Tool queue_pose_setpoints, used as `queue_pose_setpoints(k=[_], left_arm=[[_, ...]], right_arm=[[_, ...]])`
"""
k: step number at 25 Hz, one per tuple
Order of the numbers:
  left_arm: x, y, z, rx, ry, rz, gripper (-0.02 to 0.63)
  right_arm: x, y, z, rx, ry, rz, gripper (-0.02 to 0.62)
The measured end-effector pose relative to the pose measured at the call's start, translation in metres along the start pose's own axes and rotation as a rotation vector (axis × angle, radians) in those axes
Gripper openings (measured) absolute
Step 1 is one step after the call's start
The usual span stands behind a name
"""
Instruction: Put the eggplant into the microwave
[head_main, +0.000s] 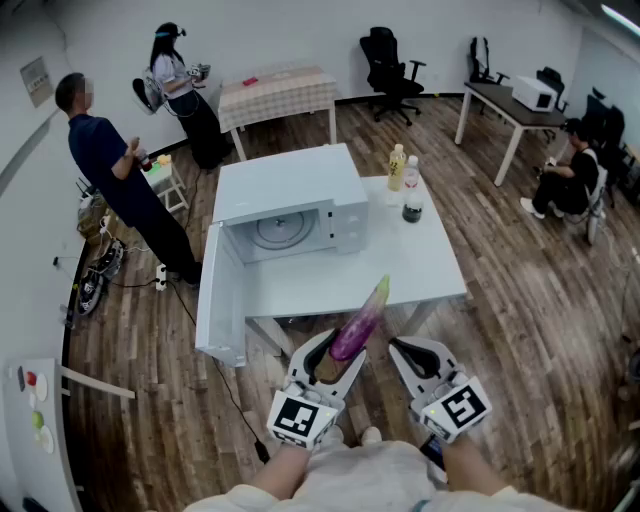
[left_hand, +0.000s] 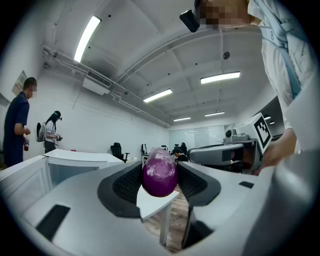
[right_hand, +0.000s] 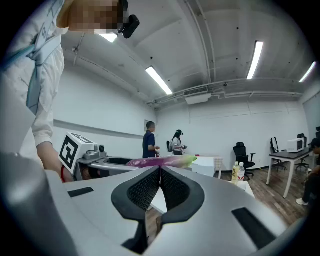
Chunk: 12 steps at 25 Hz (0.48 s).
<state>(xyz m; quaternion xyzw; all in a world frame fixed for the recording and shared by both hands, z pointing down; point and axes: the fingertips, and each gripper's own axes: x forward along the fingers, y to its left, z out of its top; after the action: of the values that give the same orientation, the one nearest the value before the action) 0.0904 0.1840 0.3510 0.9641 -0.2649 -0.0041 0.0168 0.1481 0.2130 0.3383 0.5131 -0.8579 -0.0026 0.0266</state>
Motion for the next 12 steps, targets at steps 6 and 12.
queue_pose_setpoints(k=[6,12], left_arm=[[-0.0045,-0.0058,-0.0011,0.003,-0.004,0.010,0.216],[-0.0046,-0.0098,0.0009,0.011,-0.004,0.009,0.216]], right_arm=[[-0.0071,0.0023,0.0007,0.000,-0.018,-0.003,0.034],[-0.0101,0.0013,0.0022,-0.002,-0.021,-0.007,0.034]])
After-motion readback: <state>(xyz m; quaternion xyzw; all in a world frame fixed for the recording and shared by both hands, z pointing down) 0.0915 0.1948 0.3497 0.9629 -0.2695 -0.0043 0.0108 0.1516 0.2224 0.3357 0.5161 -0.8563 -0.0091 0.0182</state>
